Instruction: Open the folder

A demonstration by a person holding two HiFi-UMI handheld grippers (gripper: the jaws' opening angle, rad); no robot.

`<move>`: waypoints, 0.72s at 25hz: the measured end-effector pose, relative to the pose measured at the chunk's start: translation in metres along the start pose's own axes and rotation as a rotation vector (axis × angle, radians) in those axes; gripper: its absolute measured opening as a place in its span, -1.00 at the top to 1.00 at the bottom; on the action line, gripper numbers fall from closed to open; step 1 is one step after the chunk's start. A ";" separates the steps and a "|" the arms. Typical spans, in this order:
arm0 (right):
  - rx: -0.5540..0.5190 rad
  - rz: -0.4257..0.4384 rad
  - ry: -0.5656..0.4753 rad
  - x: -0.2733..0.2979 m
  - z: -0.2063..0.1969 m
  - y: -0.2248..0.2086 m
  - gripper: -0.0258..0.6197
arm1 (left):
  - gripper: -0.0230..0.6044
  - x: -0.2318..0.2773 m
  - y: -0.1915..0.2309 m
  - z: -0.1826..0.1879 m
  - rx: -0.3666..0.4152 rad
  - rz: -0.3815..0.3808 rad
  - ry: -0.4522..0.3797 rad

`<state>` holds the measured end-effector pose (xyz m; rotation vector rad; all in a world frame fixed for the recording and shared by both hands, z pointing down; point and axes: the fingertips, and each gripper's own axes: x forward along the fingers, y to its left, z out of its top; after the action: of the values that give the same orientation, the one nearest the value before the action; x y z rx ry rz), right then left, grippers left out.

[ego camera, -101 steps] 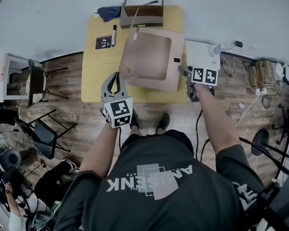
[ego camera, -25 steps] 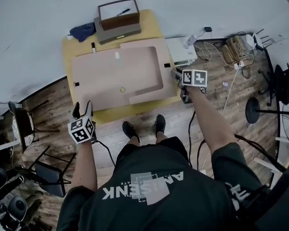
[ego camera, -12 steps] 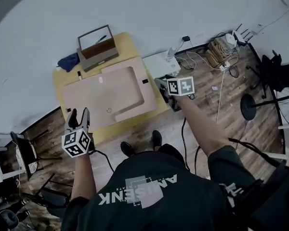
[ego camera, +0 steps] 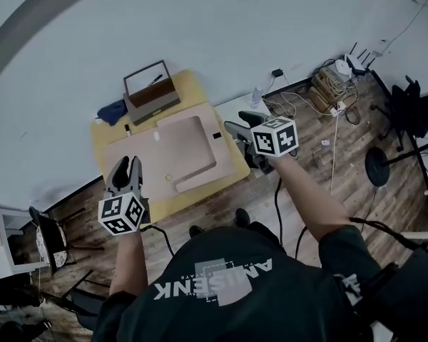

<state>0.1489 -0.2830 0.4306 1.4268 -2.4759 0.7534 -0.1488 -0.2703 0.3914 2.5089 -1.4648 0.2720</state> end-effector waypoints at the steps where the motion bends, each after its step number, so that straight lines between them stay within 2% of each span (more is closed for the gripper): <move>1: -0.016 0.010 -0.021 -0.005 0.009 0.006 0.15 | 0.62 -0.002 -0.004 0.007 0.001 -0.005 -0.012; 6: -0.094 0.046 -0.117 -0.031 0.052 0.035 0.26 | 0.87 -0.008 -0.019 0.039 0.001 -0.014 -0.060; 12: -0.171 0.054 -0.232 -0.059 0.099 0.063 0.51 | 0.92 -0.015 -0.034 0.069 0.003 -0.025 -0.105; 18: -0.244 0.033 -0.284 -0.077 0.124 0.083 0.84 | 0.92 -0.022 -0.040 0.097 -0.017 -0.019 -0.140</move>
<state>0.1299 -0.2542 0.2664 1.4916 -2.6899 0.2523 -0.1201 -0.2605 0.2884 2.5736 -1.4852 0.0812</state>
